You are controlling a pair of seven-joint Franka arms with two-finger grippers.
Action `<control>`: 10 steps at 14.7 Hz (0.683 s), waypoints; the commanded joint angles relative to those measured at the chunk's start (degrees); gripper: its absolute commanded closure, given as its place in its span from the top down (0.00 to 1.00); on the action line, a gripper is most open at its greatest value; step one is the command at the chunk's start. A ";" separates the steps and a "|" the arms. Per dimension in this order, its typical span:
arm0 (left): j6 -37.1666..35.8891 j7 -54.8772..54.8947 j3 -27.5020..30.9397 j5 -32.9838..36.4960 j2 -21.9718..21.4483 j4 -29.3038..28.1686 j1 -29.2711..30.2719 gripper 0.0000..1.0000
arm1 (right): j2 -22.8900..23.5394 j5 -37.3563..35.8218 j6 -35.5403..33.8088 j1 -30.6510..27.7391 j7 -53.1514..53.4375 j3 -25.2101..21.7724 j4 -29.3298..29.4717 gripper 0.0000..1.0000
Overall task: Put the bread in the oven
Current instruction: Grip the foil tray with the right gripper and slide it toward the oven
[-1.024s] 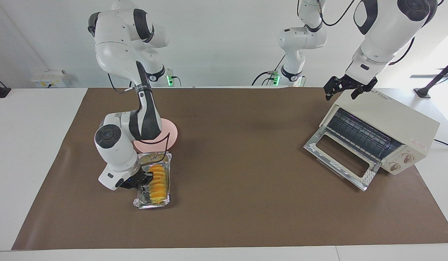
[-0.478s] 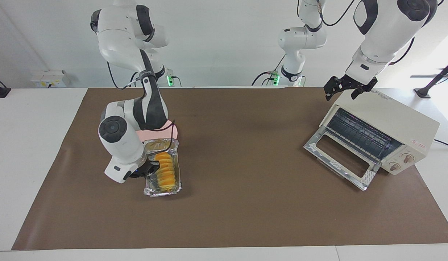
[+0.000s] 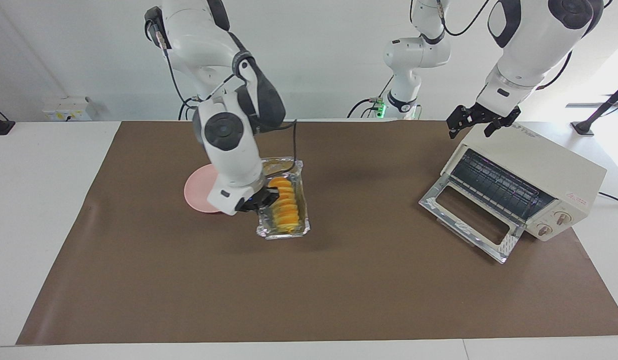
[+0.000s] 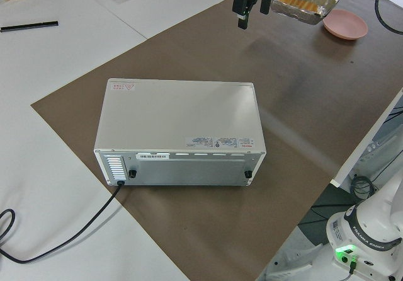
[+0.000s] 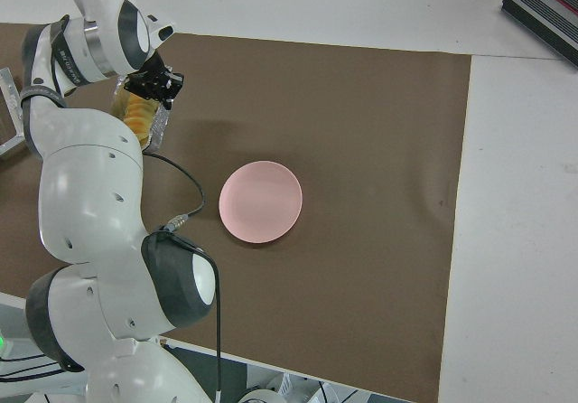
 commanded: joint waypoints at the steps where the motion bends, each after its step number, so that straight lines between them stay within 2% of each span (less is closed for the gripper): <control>1: -0.02 0.20 -0.63 -0.44 -1.41 -1.11 1.05 1.00 | 0.28 1.16 6.97 3.70 4.12 -0.45 -4.78 0.00; 4: -0.02 0.20 -0.63 -0.44 -1.41 -1.11 1.05 1.00 | 0.11 0.98 17.78 7.49 10.17 -0.45 -13.03 0.00; 7: -0.02 0.20 -0.63 -0.44 -1.41 -1.11 1.05 1.00 | -2.70 0.98 27.54 8.55 10.80 -0.45 -22.53 0.00; 10: -0.02 0.20 -0.63 -0.44 -1.41 -1.11 1.05 1.00 | -3.32 0.98 28.72 9.08 10.89 -0.45 -24.49 0.00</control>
